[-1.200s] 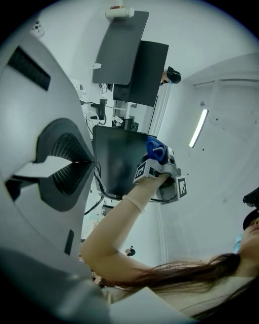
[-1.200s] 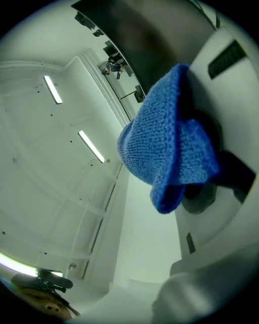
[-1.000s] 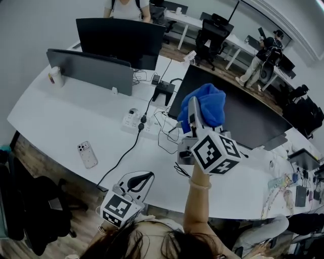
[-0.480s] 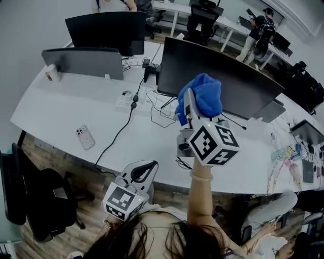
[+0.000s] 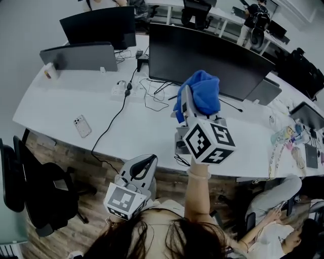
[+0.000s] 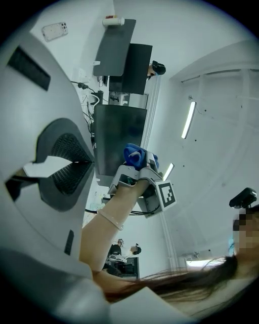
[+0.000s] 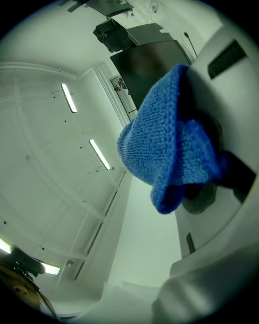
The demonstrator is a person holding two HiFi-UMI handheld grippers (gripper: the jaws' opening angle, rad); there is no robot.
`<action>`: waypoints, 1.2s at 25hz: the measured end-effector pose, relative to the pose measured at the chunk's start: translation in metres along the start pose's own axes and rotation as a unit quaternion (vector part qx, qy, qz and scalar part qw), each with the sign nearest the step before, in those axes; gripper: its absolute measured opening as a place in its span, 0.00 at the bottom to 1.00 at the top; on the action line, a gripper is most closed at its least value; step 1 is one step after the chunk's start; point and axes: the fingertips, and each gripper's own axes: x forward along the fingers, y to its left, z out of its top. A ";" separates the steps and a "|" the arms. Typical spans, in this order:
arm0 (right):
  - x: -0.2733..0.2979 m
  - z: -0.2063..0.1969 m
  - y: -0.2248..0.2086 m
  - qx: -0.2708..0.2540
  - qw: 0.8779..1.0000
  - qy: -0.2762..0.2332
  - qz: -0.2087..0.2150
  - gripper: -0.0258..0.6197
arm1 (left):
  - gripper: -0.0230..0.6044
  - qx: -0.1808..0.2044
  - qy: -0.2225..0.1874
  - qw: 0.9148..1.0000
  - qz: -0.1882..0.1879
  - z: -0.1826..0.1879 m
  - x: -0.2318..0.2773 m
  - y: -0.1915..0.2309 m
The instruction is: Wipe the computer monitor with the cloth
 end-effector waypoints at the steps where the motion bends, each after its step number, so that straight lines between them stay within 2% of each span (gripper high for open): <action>1: -0.006 0.000 -0.002 -0.006 1.000 -0.001 -0.006 0.19 | 0.05 0.001 0.001 1.000 -0.003 0.000 -0.002 -0.007; 10: -0.066 0.000 -0.003 -0.036 0.999 -0.011 -0.015 0.19 | 0.05 0.012 -0.004 1.000 -0.021 -0.005 -0.021 -0.050; 24: -0.140 -0.024 -0.001 -0.067 0.998 0.008 -0.013 0.19 | 0.05 0.022 -0.003 0.999 -0.024 -0.022 -0.053 -0.084; 30: -0.158 -0.029 0.009 -0.107 0.994 0.013 0.003 0.19 | 0.05 0.035 -0.016 0.999 -0.025 -0.018 -0.059 -0.090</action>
